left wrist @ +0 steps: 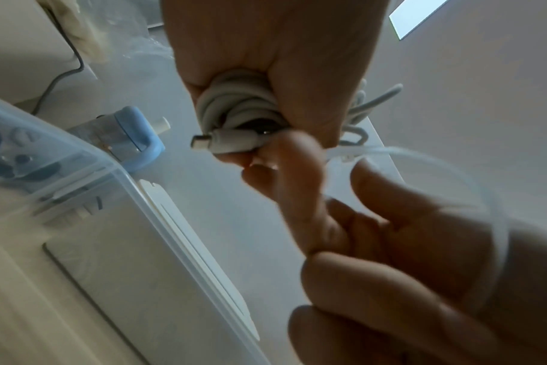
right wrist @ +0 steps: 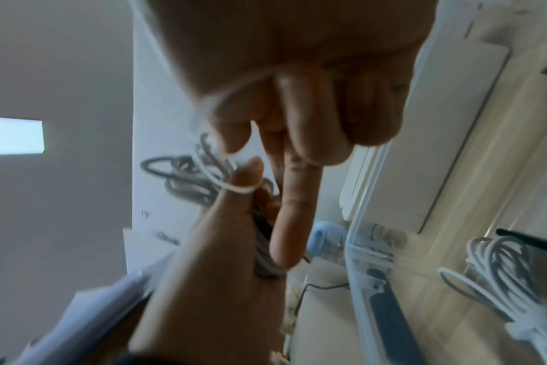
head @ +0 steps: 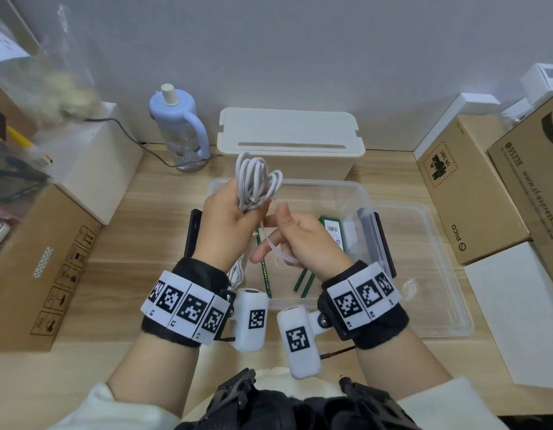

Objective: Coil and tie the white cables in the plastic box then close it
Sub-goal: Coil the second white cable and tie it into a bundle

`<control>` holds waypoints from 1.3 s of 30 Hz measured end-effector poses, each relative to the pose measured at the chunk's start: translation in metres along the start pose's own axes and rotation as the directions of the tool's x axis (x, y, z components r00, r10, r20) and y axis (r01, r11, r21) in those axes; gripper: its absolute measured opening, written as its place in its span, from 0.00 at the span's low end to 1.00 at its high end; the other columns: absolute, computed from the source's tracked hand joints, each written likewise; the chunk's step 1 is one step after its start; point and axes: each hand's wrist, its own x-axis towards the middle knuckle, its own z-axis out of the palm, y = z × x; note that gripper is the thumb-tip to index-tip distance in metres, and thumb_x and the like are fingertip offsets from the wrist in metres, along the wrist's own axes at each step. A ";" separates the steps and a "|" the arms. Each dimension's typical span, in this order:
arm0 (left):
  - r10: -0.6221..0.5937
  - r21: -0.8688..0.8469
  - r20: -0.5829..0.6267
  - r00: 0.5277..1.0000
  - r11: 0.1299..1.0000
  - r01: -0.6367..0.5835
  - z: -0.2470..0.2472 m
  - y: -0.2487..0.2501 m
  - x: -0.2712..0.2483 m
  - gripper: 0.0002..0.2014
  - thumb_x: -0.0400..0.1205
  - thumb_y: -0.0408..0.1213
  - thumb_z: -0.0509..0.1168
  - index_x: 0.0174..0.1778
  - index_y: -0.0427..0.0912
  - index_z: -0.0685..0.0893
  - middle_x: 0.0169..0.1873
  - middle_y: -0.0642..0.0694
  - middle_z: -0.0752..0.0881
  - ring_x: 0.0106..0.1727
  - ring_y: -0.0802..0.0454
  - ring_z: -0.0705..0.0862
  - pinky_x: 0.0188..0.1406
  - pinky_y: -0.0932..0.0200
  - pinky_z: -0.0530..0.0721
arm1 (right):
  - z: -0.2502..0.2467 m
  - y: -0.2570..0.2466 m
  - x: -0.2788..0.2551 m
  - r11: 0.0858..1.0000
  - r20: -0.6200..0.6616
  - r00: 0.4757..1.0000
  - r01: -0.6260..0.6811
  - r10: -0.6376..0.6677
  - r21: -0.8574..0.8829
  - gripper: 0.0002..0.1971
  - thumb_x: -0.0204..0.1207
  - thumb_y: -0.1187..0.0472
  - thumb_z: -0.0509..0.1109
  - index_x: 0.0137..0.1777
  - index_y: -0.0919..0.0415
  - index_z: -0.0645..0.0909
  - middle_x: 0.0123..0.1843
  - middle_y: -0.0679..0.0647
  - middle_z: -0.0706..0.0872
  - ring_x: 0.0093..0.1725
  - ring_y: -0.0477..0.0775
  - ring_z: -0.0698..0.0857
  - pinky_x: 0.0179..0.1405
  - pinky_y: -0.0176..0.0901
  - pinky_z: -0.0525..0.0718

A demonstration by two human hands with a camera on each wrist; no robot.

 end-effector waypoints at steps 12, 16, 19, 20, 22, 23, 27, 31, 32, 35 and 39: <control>-0.082 -0.077 0.055 0.995 0.993 0.086 0.003 0.008 -0.003 0.03 0.77 0.34 0.70 0.44 0.42 0.84 0.31 0.52 0.83 0.32 0.60 0.82 0.32 0.67 0.79 | -0.012 0.019 0.008 0.997 -0.128 0.991 0.035 -0.045 -0.075 0.09 0.73 0.67 0.69 0.34 0.56 0.82 0.40 0.58 0.91 0.46 0.54 0.89 0.55 0.43 0.83; -0.276 -0.352 0.281 0.919 0.862 0.366 -0.003 0.010 -0.002 0.05 0.76 0.27 0.69 0.43 0.38 0.81 0.22 0.46 0.79 0.17 0.58 0.71 0.16 0.65 0.72 | -0.022 0.015 0.009 0.981 -0.236 0.963 0.157 -0.127 0.111 0.09 0.73 0.70 0.68 0.32 0.62 0.80 0.51 0.57 0.87 0.46 0.41 0.87 0.46 0.35 0.83; -0.253 -0.475 0.515 0.819 0.711 0.519 -0.006 0.011 0.001 0.10 0.72 0.24 0.66 0.48 0.37 0.79 0.17 0.48 0.70 0.15 0.57 0.65 0.14 0.65 0.66 | -0.028 0.012 0.005 0.958 -0.113 0.969 0.236 -0.220 0.163 0.09 0.70 0.61 0.72 0.30 0.50 0.86 0.58 0.47 0.84 0.56 0.32 0.82 0.52 0.27 0.81; -0.234 -0.480 0.565 0.791 0.687 0.546 -0.006 0.013 0.002 0.13 0.71 0.24 0.64 0.51 0.36 0.78 0.17 0.49 0.69 0.15 0.57 0.65 0.14 0.66 0.65 | -0.029 0.010 0.003 0.955 -0.064 0.968 0.249 -0.241 0.164 0.07 0.68 0.53 0.74 0.29 0.48 0.87 0.52 0.42 0.87 0.54 0.31 0.82 0.52 0.26 0.80; -0.221 -0.487 0.619 0.754 0.645 0.589 -0.006 0.018 0.003 0.15 0.70 0.24 0.61 0.53 0.35 0.76 0.16 0.48 0.69 0.14 0.57 0.65 0.14 0.67 0.65 | -0.027 0.009 0.000 0.947 0.009 0.964 0.260 -0.266 0.191 0.11 0.60 0.39 0.74 0.30 0.45 0.88 0.38 0.38 0.88 0.47 0.36 0.84 0.52 0.28 0.79; -0.221 -0.488 0.626 0.747 0.636 0.597 -0.006 0.019 0.003 0.14 0.69 0.24 0.60 0.51 0.34 0.75 0.16 0.48 0.69 0.14 0.57 0.66 0.14 0.68 0.65 | -0.026 0.010 0.001 0.938 0.029 0.960 0.265 -0.278 0.223 0.14 0.58 0.35 0.74 0.30 0.45 0.88 0.36 0.40 0.88 0.46 0.41 0.84 0.54 0.33 0.79; -0.319 -0.257 0.524 0.789 0.825 0.504 0.003 0.017 0.003 0.38 0.76 0.31 0.66 0.79 0.42 0.54 0.30 0.50 0.79 0.23 0.53 0.77 0.21 0.63 0.77 | -0.022 0.007 0.003 0.901 0.074 0.942 0.288 -0.328 0.325 0.16 0.57 0.37 0.76 0.32 0.48 0.87 0.33 0.50 0.89 0.37 0.52 0.86 0.49 0.46 0.82; -0.284 0.218 0.461 0.841 0.955 0.203 0.018 0.019 0.002 0.54 0.80 0.38 0.65 0.72 0.43 0.17 0.47 0.58 0.78 0.38 0.61 0.81 0.41 0.80 0.77 | -0.017 0.004 0.003 0.915 -0.016 0.963 0.262 -0.270 0.306 0.14 0.54 0.38 0.77 0.30 0.48 0.88 0.46 0.67 0.88 0.45 0.69 0.82 0.46 0.39 0.82; -0.252 0.249 0.461 0.851 0.957 0.149 0.021 0.018 0.001 0.53 0.80 0.38 0.64 0.73 0.40 0.18 0.49 0.53 0.83 0.43 0.57 0.84 0.49 0.74 0.79 | -0.015 0.003 0.003 0.924 -0.036 0.966 0.255 -0.256 0.286 0.11 0.55 0.41 0.78 0.30 0.47 0.88 0.42 0.59 0.90 0.46 0.63 0.85 0.46 0.34 0.82; -0.297 0.321 0.452 0.841 0.934 0.157 0.026 0.020 -0.003 0.32 0.80 0.32 0.64 0.77 0.26 0.57 0.56 0.37 0.85 0.58 0.47 0.84 0.50 0.64 0.73 | -0.012 0.004 0.007 0.928 -0.189 0.972 0.197 -0.142 0.316 0.05 0.63 0.61 0.76 0.28 0.51 0.89 0.35 0.46 0.90 0.41 0.40 0.87 0.46 0.32 0.82; -0.164 0.390 0.410 0.897 0.921 -0.010 0.041 0.024 -0.008 0.25 0.81 0.38 0.53 0.72 0.27 0.65 0.51 0.33 0.85 0.53 0.39 0.85 0.50 0.52 0.82 | -0.012 0.008 0.011 0.912 -0.311 0.949 0.173 -0.053 0.373 0.14 0.70 0.71 0.70 0.28 0.55 0.88 0.30 0.46 0.90 0.35 0.39 0.87 0.40 0.29 0.83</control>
